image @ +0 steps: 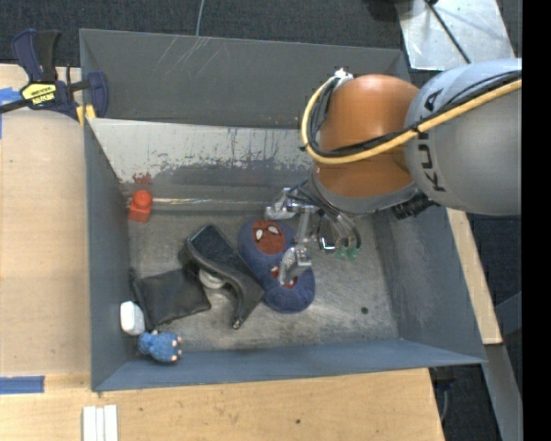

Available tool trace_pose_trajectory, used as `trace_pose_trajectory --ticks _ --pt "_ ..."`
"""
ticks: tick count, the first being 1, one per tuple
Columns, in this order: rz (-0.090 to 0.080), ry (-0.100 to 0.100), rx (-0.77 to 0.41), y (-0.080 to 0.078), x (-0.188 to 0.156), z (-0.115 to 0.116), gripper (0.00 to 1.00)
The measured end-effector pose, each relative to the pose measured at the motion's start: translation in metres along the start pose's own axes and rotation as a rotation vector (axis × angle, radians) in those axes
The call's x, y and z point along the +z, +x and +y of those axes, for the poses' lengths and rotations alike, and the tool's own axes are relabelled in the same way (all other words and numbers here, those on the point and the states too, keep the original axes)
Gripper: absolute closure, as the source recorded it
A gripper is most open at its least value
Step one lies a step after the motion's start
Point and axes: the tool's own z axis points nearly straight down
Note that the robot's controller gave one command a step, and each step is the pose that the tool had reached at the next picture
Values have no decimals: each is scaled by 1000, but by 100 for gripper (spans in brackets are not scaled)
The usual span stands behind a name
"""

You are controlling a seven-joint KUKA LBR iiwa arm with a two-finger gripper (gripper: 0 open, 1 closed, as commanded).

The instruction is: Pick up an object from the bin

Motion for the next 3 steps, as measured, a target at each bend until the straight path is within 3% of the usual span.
trace_pose_trajectory --ticks 1,2,3 --pt "-13 -5 142 -25 67 -23 0" --pt "-16 -6 144 -26 66 -23 100" --pt "-17 -1 135 -21 -105 -41 100"
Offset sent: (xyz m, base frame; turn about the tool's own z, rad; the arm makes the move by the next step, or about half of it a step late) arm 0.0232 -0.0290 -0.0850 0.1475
